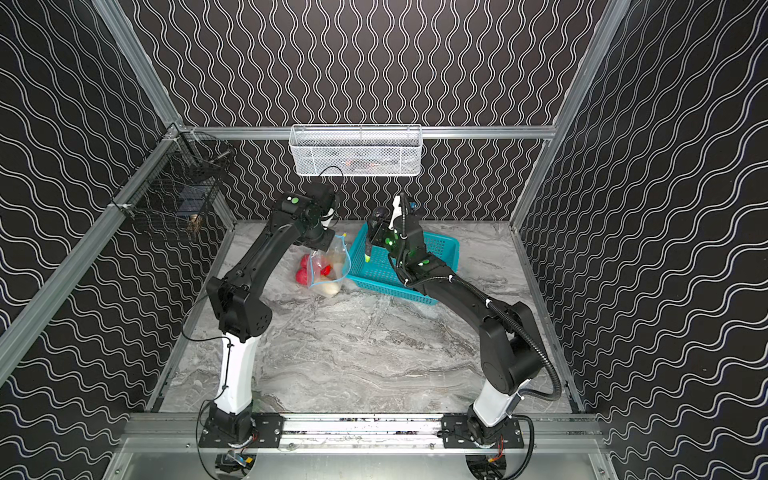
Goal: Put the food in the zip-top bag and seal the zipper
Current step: 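Carry the eggplant with the right gripper toward the bag mouth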
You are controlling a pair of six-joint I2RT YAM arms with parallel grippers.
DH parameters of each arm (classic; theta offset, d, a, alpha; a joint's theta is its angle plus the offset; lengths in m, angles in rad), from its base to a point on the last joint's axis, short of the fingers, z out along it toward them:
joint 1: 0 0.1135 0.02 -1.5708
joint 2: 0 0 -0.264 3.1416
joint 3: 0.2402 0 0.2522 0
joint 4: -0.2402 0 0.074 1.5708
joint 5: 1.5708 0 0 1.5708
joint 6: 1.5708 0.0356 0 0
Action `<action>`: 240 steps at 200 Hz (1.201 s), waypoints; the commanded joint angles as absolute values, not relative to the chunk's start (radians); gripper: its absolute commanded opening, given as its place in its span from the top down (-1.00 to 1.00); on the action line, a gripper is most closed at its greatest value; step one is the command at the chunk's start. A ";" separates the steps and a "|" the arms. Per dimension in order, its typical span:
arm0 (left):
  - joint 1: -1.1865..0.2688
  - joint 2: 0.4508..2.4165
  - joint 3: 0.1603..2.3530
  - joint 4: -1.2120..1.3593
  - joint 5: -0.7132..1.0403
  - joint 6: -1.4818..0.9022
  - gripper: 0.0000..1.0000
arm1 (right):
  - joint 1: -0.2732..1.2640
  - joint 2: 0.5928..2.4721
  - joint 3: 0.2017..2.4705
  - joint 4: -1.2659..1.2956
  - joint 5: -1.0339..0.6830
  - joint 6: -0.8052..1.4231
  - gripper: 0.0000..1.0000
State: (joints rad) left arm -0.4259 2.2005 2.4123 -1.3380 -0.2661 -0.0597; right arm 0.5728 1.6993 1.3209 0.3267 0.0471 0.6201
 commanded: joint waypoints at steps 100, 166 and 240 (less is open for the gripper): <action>-0.426 2.175 2.498 -1.409 -0.189 -0.045 1.00 | 0.690 1.787 1.396 0.548 0.087 0.651 0.35; -0.424 2.160 2.519 -1.408 -0.216 -0.048 1.00 | 0.746 1.879 1.451 0.575 0.089 0.656 0.36; -0.414 2.184 2.586 -1.424 -0.235 -0.042 1.00 | 0.795 1.948 1.432 0.647 0.100 0.648 0.38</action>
State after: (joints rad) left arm -0.4229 2.1746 2.5587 -1.4326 -0.2420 -0.0486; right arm 0.7761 1.9423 1.4273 0.5808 0.1112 0.6537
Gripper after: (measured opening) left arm 0.048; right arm 0.353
